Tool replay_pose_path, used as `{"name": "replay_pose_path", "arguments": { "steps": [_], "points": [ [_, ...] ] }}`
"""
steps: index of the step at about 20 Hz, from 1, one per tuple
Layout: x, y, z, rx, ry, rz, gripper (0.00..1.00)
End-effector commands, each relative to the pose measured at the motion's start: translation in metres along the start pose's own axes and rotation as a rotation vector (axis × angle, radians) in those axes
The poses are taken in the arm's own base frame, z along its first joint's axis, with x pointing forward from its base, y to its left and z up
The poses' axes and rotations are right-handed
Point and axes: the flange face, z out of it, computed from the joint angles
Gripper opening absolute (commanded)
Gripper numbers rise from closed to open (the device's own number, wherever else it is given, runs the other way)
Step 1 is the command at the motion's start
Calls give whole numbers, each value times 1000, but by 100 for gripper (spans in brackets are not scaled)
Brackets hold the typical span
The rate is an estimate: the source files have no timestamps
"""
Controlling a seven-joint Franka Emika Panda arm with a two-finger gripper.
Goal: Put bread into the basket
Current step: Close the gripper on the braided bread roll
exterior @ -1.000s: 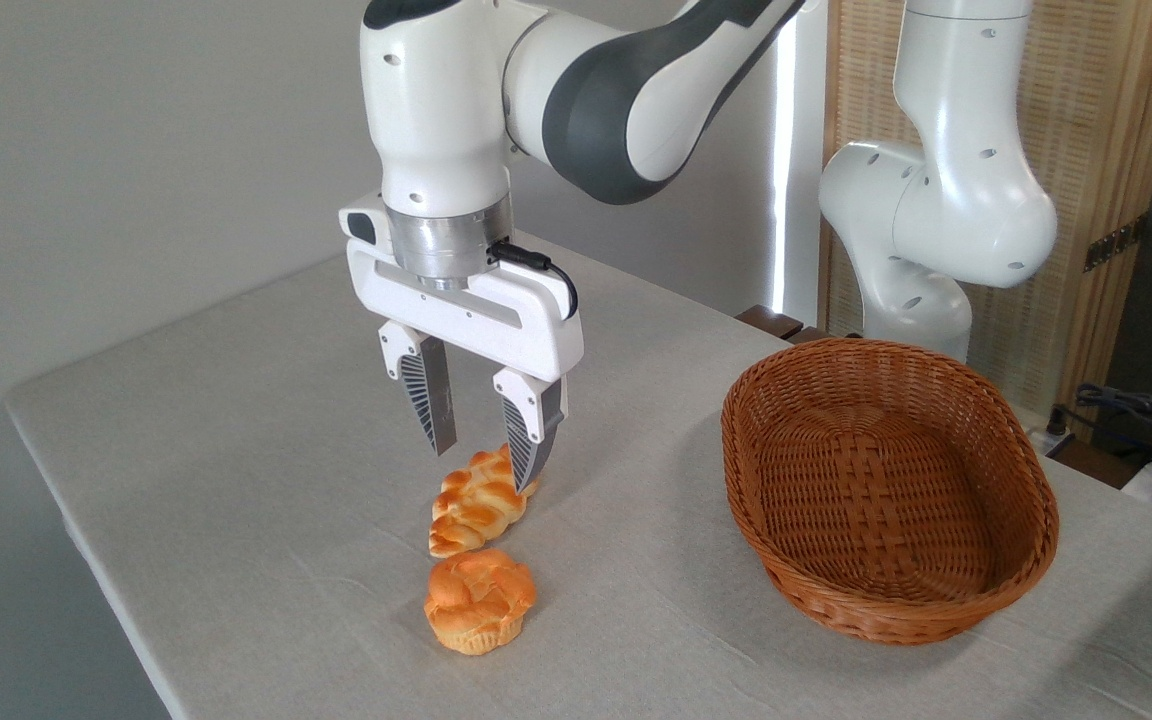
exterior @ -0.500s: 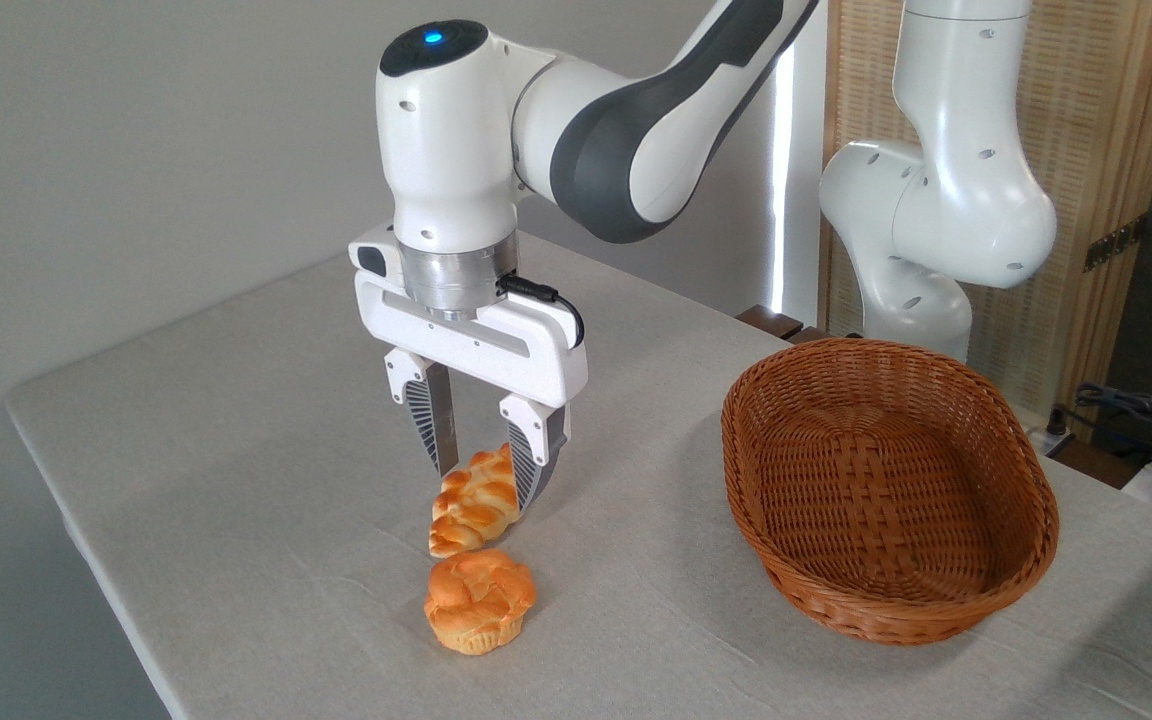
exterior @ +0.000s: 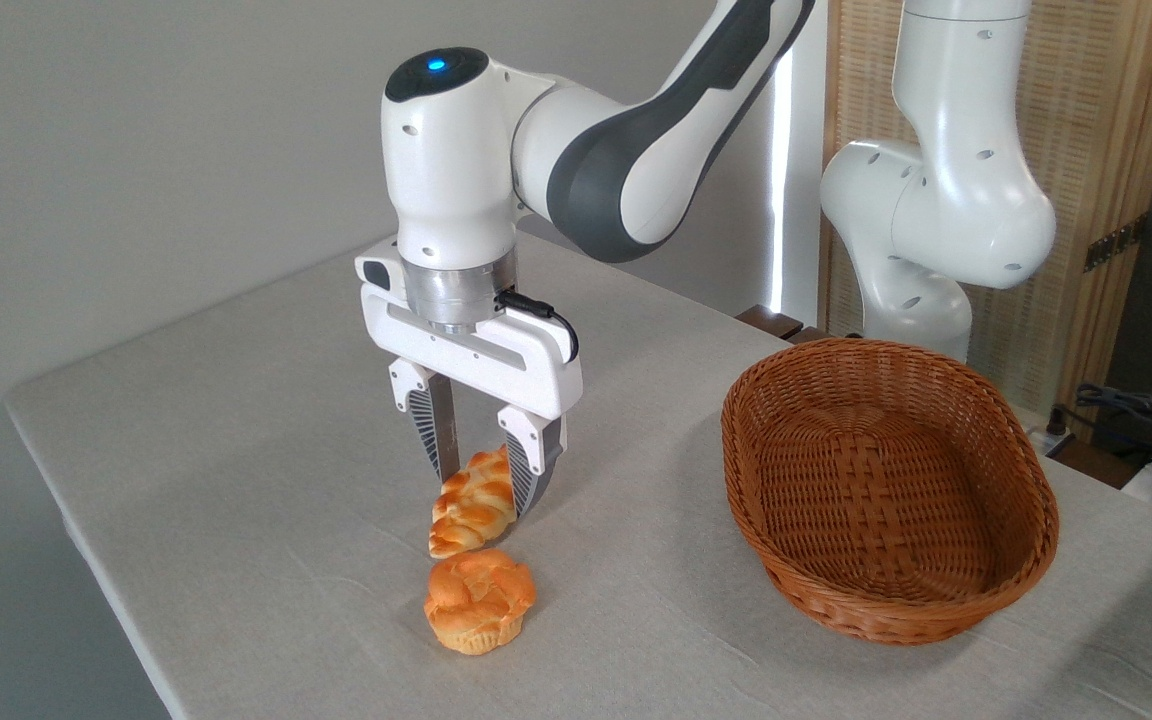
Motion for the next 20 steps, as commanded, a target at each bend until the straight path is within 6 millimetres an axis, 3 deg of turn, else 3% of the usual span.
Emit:
{"name": "replay_pose_path", "arguments": {
  "steps": [1, 3, 4, 14, 20],
  "points": [
    [-1, 1, 13, 7, 15, -4, 42],
    [-1, 1, 14, 5, 12, -1, 14],
    [-1, 1, 14, 6, 11, 6, 10],
    [-1, 3, 12, 5, 8, 28, 10],
    [1, 1, -36, -18, -19, 32, 12]
  ]
}}
